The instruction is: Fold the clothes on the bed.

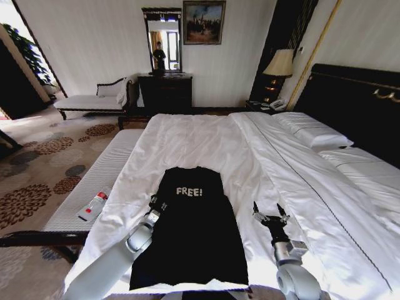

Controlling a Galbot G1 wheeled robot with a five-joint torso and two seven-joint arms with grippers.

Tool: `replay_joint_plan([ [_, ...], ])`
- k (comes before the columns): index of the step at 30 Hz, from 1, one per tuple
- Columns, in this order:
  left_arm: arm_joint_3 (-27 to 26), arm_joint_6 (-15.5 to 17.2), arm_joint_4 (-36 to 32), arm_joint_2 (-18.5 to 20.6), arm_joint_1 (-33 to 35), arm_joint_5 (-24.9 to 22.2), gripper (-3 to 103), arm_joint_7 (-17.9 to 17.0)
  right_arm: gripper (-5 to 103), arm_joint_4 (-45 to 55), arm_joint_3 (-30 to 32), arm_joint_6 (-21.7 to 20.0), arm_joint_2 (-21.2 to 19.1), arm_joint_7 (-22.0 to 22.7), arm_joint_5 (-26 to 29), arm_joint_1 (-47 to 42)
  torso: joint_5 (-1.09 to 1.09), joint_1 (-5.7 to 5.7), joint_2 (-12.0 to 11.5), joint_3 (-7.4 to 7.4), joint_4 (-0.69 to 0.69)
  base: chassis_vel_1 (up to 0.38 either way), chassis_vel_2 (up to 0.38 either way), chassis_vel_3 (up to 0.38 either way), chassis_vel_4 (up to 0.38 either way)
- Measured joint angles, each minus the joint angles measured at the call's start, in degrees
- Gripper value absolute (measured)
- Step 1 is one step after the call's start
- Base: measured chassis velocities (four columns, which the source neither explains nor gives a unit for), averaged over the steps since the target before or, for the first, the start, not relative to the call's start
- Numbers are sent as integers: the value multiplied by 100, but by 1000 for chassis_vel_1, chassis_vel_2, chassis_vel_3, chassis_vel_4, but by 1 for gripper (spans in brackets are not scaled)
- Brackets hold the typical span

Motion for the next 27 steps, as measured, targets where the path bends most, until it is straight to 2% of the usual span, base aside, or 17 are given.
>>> replay_joint_plan([
  [1,0,0,0,0,0,0,30,0,100,0,0,0,0,0,0,0,0,0,0,0,0,0,0,0,0],
  [4,25,-8,34,-14,-35,-2,14,0,100,2,4,-1,7,2,7,-2,0,0,0,0,0,0,0,0,0],
  [5,24,-12,37,-14,-37,-2,14,0,100,2,4,-1,11,2,7,-3,0,0,0,0,0,0,0,0,0],
  [6,17,-19,41,-14,-37,-2,8,-3,100,1,4,-1,16,2,7,-4,0,0,0,0,0,0,0,0,0],
  [7,17,-19,41,-14,-37,-2,8,-3,100,1,4,-1,16,2,7,-4,0,0,0,0,0,0,0,0,0],
  [9,-25,-27,43,-10,-35,-17,1,-18,100,-3,-2,-1,28,2,7,-8,0,0,0,0,0,0,0,0,0],
  [19,-264,-27,46,-42,39,-172,1,-61,100,20,-55,-36,40,2,46,-22,0,0,0,0,0,0,0,0,0],
  [27,-704,-27,53,-164,68,-546,1,-122,100,79,-85,-77,20,2,127,-52,0,0,0,0,0,0,0,0,0],
])
